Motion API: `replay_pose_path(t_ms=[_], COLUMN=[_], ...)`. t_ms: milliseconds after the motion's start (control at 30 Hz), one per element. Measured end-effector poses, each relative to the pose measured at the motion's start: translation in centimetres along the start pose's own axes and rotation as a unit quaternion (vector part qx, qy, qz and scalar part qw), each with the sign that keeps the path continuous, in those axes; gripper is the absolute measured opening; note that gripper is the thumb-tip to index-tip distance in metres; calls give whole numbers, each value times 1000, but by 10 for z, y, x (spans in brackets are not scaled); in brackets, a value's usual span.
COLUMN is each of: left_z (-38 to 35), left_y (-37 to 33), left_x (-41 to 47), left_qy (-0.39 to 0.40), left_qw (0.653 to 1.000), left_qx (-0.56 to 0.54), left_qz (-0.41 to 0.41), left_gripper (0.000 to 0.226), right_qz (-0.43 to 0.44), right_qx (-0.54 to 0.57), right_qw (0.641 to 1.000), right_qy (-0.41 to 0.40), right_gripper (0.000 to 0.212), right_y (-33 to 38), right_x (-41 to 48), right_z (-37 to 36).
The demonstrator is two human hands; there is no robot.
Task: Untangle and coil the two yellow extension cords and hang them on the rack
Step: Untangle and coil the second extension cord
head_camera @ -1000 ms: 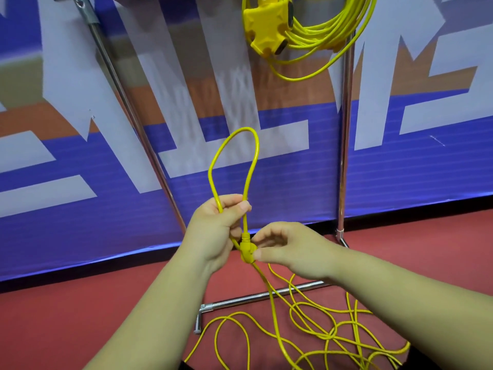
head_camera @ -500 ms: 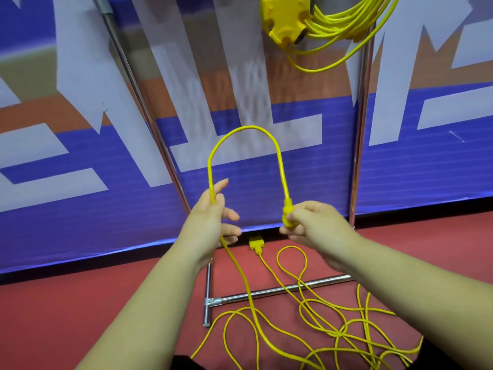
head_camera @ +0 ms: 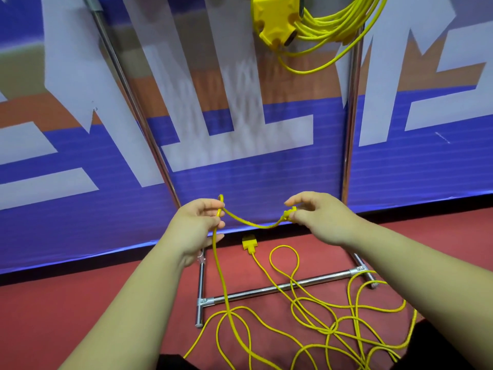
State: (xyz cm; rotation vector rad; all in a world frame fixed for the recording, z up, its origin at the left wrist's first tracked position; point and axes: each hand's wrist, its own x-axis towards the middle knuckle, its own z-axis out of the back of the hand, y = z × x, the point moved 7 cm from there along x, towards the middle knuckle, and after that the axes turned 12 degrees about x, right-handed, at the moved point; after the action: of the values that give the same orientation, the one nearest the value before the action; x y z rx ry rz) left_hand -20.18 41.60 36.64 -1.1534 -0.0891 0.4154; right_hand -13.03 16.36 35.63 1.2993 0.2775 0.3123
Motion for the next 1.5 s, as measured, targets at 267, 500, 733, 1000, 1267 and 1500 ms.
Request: replay_pose_path(t_ms=[267,500,733,1000,1267,1500], left_z=[-15,-42,-51,-48,-51,-59], left_y=[-16,-29,-35,-35,-31,-4], left_x=[-11,-27,-35,-37,-32,-28], left_qy=[37,146,222,245,210,277], left_qw=[998,987,967,954,965,957], left_qx=[-16,-38,-108,-168,-142,37], left_qz=[-56,-62,-56,-43,-60,-76], left_gripper=[17,11,21,17,8,55], right_qz=[31,135,105,118,-9,-14], right_qx=[45,-7,86,99,325,456], right_qw=[982,981,985,977,937,890], right_qy=[179,137,106,148,132,4], right_gripper=[22,28,21,19,31,24], right_y=[24,47,39,50,37,27], right_x=[-14,-20,-15,-17,-19,-4], right_z=[-4,-4,-6,-8,-25,3])
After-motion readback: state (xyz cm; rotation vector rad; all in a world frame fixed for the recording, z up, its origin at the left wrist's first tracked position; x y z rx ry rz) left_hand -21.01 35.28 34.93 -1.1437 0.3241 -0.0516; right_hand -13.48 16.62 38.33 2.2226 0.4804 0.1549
